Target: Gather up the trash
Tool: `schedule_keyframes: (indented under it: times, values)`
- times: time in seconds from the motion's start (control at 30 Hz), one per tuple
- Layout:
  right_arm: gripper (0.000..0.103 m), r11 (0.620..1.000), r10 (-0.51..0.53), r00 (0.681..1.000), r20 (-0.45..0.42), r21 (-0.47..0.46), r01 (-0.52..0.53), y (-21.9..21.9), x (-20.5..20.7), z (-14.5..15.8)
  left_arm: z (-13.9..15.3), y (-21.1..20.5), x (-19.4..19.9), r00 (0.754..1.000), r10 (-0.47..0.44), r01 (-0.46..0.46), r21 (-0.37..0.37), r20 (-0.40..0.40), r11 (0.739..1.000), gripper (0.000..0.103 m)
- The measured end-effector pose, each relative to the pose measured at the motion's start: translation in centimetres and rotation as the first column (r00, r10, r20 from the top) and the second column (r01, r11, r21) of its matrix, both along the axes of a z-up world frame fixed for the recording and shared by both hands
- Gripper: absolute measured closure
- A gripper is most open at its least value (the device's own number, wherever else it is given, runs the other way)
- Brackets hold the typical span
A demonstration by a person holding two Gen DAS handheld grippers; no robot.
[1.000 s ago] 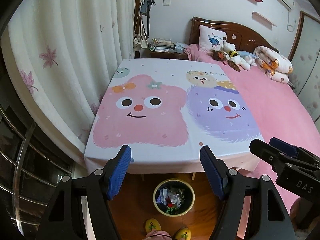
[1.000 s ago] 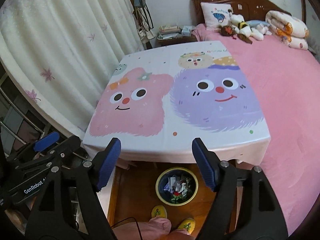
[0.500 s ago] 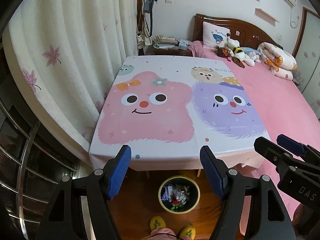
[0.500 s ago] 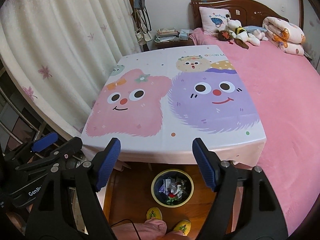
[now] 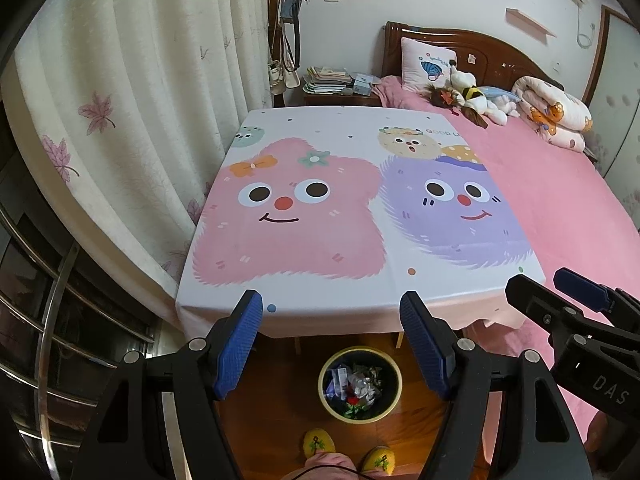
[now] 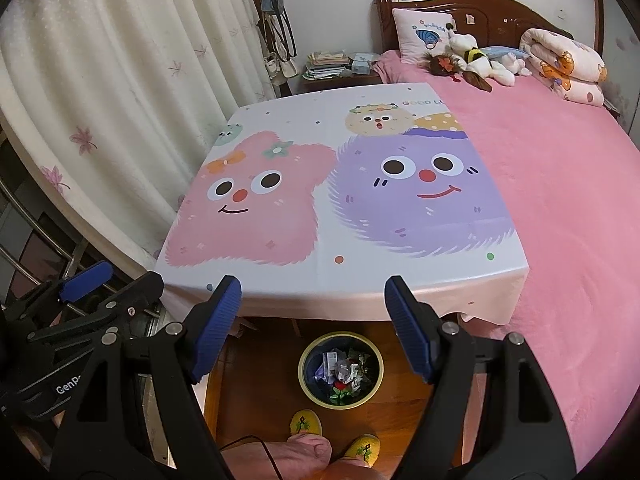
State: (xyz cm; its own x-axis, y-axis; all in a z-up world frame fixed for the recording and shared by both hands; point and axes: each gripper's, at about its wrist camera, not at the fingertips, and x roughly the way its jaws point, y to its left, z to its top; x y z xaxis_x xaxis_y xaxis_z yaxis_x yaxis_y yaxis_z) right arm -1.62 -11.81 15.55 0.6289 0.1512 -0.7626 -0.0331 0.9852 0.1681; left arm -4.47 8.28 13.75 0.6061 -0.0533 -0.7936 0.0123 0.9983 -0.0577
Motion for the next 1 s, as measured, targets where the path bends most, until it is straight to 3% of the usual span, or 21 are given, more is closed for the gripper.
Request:
schedule_keyframes:
  times: [1.0]
  values:
    - [0.031, 1.000, -0.013, 1.000, 0.006, -0.007, 0.013, -0.4, 0.1, 0.1, -0.2, -1.1, 0.1, 1.000, -0.008, 0.008, 0.000, 0.001, 1.000, 0.031]
